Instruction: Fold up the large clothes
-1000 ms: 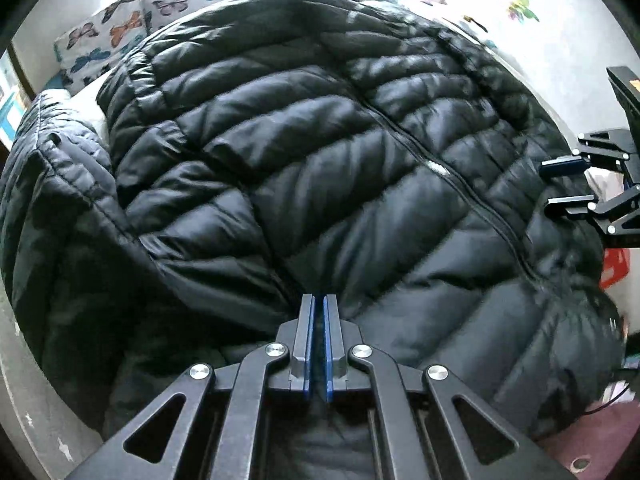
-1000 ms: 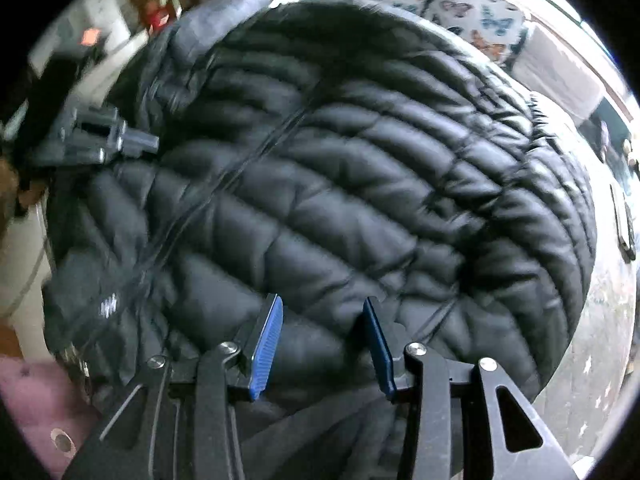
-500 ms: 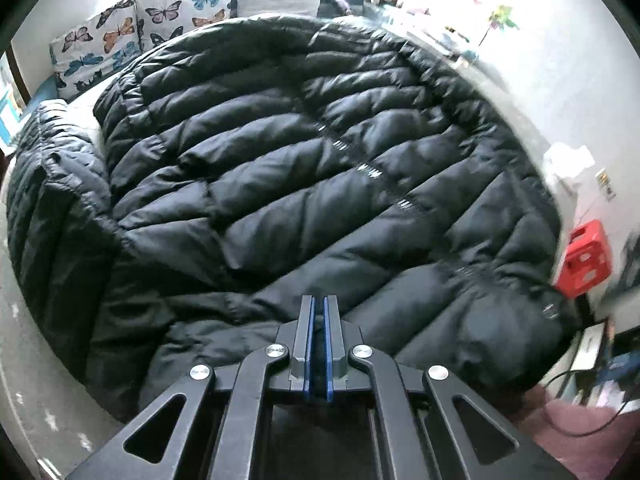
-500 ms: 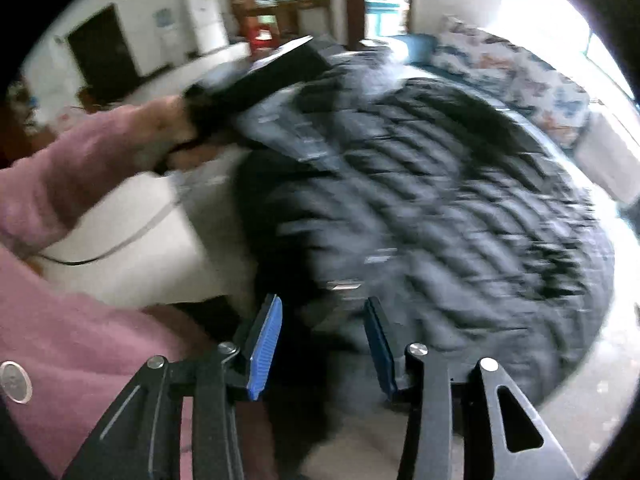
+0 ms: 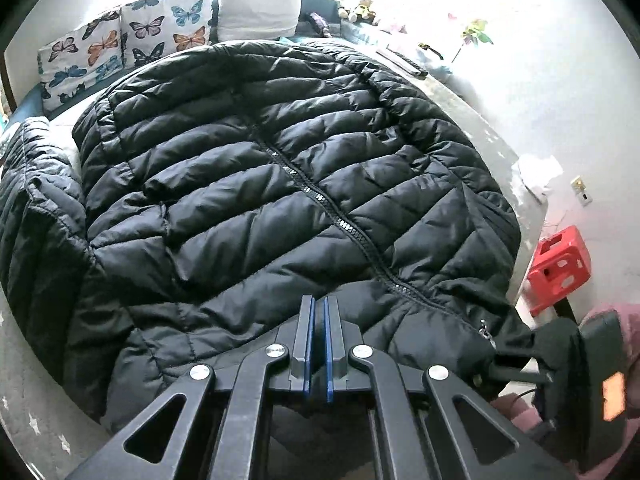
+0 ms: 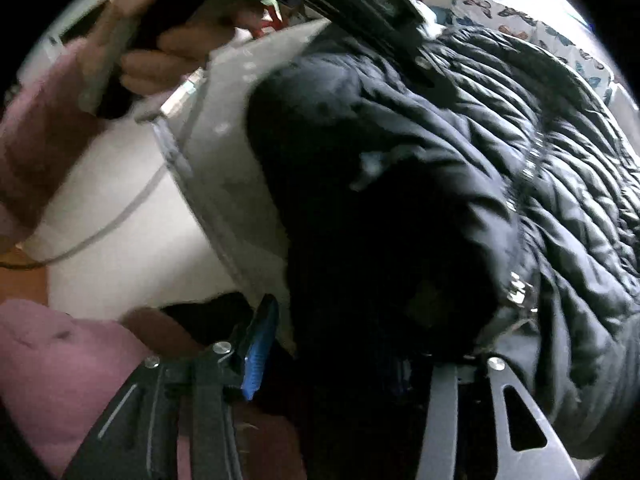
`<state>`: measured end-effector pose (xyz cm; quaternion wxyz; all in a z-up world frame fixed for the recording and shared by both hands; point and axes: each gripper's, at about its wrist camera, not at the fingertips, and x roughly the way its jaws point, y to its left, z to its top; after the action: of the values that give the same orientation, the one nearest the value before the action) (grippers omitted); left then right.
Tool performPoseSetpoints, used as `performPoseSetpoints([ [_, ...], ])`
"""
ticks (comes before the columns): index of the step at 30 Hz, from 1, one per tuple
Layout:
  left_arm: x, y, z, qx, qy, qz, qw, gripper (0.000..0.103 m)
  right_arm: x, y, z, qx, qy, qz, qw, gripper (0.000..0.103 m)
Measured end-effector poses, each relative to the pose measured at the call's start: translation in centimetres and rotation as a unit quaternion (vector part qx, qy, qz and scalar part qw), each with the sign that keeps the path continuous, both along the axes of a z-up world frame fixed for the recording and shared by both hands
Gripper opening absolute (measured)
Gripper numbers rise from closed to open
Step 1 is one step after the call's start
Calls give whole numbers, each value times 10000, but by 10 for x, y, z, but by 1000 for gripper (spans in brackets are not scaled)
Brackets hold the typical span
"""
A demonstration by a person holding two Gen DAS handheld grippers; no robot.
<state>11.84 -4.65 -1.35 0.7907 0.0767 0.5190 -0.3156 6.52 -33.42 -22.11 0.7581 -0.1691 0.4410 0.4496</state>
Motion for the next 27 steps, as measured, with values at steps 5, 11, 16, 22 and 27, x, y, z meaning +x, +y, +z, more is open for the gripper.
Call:
performPoseSetpoints([
  [5,0,-8,-8,57,62,-95,9999,5,-40,-3,32,566,-231,748,9953,59],
  [11,-14,-30,-34,224,69,-491,9985,5,-42,-16,46,593,-308,732,9951,64],
  [16,-50,-41,-47,530,-404,-1160,9910,4,-41,-36,79,678,-650,570,9939,64],
  [22,-55,-10,-36,16,-40,-1264,9920,5,-9,-40,67,-81,-1152,-160,9932,64],
  [27,-45,7,-19,-102,-187,-1036,9944,5,6,-17,32,-879,-1514,-89,9845,64],
])
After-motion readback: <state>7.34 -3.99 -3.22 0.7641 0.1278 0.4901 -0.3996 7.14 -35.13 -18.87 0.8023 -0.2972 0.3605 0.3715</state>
